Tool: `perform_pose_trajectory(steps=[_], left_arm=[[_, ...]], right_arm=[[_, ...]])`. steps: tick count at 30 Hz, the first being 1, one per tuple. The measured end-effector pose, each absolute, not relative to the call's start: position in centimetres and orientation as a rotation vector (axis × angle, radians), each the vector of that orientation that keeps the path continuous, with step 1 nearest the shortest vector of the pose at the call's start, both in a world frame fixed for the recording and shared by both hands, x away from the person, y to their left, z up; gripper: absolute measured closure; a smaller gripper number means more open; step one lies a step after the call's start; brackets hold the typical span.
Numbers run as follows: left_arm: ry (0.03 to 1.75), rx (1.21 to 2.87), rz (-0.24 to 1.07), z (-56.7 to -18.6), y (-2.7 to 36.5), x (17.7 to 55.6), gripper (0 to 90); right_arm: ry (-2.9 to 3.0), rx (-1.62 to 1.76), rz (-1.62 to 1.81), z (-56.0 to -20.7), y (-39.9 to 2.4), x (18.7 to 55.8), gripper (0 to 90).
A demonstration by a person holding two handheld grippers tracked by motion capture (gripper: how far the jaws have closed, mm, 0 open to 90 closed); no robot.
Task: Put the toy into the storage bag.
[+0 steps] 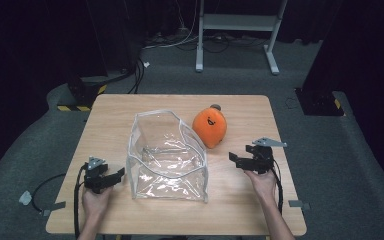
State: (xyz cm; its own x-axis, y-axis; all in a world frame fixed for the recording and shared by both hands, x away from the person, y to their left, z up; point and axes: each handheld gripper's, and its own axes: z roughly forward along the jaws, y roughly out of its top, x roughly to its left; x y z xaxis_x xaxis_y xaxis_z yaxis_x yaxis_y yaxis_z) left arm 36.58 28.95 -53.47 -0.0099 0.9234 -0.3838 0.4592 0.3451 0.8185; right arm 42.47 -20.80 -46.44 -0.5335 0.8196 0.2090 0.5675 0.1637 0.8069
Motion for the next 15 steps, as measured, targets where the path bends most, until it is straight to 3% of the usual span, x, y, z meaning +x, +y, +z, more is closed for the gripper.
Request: perform_pose_trajectory(steps=[15], left_arm=[[1.617,1.371,0.679,-53.8,28.0,36.6,22.0]], right_arm=[[2.164,1.282,1.266,-44.3,-18.9,45.4,17.1]])
